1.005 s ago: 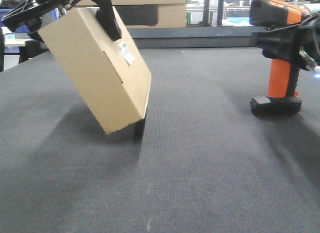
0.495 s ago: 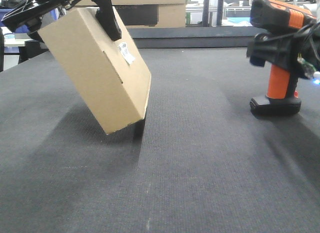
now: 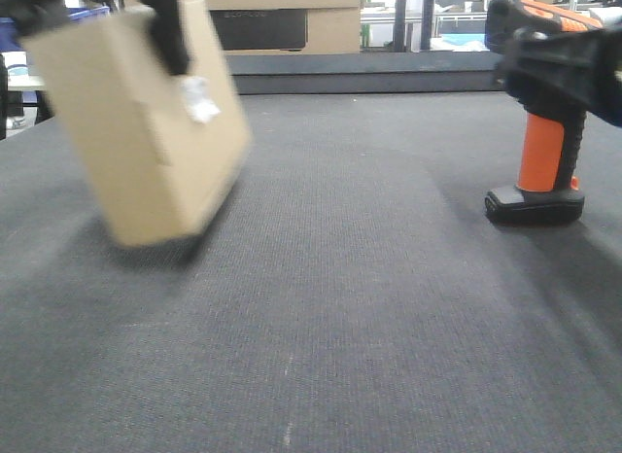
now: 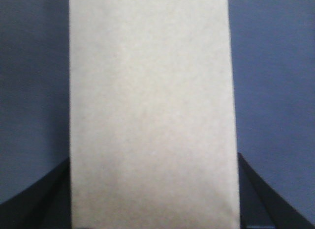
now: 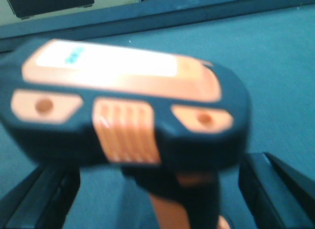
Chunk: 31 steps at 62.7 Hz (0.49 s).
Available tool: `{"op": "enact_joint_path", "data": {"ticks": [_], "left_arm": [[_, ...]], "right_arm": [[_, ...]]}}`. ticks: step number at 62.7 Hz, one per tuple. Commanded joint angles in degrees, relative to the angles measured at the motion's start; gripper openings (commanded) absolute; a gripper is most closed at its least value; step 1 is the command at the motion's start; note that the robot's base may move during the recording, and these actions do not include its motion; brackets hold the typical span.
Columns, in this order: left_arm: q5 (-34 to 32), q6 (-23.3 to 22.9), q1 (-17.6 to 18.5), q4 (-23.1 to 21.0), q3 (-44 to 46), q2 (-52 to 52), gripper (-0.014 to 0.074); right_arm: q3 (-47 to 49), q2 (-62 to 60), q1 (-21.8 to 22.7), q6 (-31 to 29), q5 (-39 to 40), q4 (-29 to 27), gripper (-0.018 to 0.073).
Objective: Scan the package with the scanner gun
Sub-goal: 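Lower the box back onto the table and open the left gripper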
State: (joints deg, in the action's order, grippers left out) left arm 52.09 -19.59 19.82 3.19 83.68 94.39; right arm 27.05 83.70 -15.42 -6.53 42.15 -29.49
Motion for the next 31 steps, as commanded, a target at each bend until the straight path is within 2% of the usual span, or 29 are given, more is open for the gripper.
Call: {"op": "enact_joint_path", "data": {"ticks": [1, 13, 17, 24, 31], "left_arm": [[2.83, -0.09, -1.87, 4.61, 2.27, -0.5, -0.0111], [7.12, -0.09, -6.03, 10.27, 2.69, -0.5, -0.0111], [8.31, 0.14, -7.66, 10.62, 2.69, -0.5, -0.0111], [8.88, 3.81, -9.57, 10.23, 2.69, -0.5, -0.0111], [8.88, 7.36, -9.75, 9.8, 2.69, -0.5, -0.0111]], "right_arm": [[-3.42, -2.71, 0.3, -0.25, 0.14, 0.41, 0.0564], [-11.44, -9.05, 0.3, -0.38, 0.14, 2.87, 0.0563], [-13.52, -11.46, 0.3, -0.38, 0.14, 2.86, 0.0563], [-16.43, -15.62, 0.3, -0.38, 0.03, 2.86, 0.0563], [-17.3, -17.8, 0.3, -0.38, -0.55, 2.86, 0.0563]]}}
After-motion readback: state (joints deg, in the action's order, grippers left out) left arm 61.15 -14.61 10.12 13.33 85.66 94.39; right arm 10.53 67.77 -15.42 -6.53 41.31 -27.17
